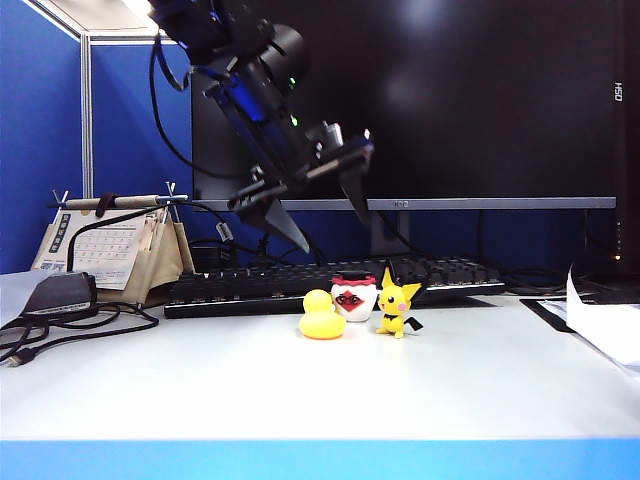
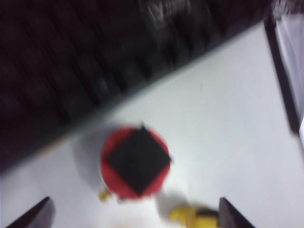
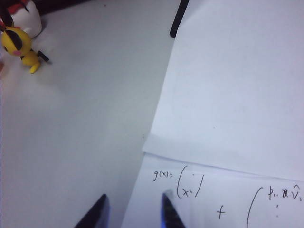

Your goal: Pick up the doll with a different color than the other dolls and place it near you.

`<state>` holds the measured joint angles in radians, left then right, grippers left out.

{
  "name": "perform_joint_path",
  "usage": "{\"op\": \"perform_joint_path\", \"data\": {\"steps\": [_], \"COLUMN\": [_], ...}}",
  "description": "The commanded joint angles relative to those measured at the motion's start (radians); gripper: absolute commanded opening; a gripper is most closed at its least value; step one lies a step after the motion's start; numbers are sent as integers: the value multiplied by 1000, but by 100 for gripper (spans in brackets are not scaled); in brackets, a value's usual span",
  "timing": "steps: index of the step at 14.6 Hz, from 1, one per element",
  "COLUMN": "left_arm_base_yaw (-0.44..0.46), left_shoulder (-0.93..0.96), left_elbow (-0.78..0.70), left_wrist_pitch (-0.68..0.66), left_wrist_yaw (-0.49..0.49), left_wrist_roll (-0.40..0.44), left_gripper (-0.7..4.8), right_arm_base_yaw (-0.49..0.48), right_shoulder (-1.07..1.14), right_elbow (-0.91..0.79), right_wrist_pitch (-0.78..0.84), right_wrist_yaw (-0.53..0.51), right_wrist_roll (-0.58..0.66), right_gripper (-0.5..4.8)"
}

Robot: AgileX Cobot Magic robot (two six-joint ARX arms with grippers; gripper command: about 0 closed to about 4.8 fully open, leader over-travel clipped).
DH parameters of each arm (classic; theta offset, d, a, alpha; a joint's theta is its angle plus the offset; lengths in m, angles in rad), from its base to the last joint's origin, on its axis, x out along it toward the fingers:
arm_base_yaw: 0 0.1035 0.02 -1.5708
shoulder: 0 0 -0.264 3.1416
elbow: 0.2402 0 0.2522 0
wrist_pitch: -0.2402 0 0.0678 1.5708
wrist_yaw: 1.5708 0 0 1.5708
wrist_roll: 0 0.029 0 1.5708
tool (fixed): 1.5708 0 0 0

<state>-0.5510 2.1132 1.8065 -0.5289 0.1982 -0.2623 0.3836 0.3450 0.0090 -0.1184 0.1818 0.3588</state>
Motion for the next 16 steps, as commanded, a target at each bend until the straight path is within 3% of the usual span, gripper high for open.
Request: {"op": "perform_joint_path", "data": {"steps": [1, 16], "left_arm_base_yaw": [-2, -28], "left_shoulder": [26, 218], "left_elbow": [42, 119], "left_wrist_pitch": [19, 81], "left_wrist_yaw": [30, -16], "left_wrist_roll": [31, -7], "left_gripper": [479, 479], "right_arm_base_yaw": [0, 0], "right_shoulder": [-2, -2], "right_elbow": [-3, -3], "right_wrist_pitch": [18, 18], "right_wrist_yaw": [0, 0], "right_wrist_roll": [4, 4], "right_gripper": [144, 144]}}
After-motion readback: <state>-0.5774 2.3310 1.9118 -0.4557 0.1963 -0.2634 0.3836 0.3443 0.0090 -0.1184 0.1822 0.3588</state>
